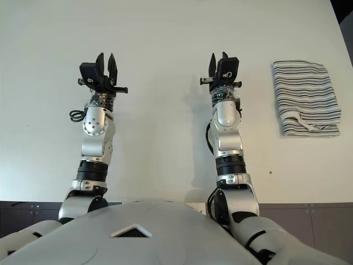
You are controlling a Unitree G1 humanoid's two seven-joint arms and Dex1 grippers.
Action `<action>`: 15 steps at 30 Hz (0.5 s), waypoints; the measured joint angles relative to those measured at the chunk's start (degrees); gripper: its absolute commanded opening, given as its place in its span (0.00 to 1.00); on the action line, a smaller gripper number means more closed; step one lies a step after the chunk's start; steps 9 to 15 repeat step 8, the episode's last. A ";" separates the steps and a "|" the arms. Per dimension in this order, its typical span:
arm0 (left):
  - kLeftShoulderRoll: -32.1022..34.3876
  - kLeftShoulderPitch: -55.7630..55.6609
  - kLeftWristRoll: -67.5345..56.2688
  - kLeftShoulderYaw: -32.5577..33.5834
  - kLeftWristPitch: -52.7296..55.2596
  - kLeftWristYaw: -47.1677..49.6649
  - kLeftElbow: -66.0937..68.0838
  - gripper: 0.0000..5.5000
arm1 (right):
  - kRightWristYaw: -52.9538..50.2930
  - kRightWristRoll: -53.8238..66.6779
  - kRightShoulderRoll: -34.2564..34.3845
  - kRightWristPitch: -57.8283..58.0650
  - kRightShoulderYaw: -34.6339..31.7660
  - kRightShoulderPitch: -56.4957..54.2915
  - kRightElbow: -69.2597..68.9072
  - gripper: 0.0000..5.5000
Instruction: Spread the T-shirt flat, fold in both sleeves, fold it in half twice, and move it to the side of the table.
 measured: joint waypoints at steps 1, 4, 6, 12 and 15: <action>0.02 -0.35 0.02 -0.02 -0.18 0.01 0.79 0.23 | 0.18 -0.29 -0.04 -0.22 0.01 -0.31 0.56 0.24; 0.10 -2.05 1.17 -1.06 -1.20 -0.02 2.08 0.26 | 1.23 -0.33 -0.54 -0.34 -0.15 -1.28 1.38 0.25; -0.44 -2.60 1.14 -1.09 -2.22 0.10 2.87 0.31 | 2.54 -0.41 -0.63 -0.34 0.11 -1.27 2.08 0.25; -0.71 -2.63 1.21 -1.65 -3.06 0.04 4.25 0.38 | 3.48 -1.14 -0.90 -0.34 0.50 -1.39 3.39 0.25; -0.71 -2.63 1.21 -1.65 -3.06 0.04 4.25 0.38 | 3.48 -1.14 -0.90 -0.34 0.50 -1.39 3.39 0.25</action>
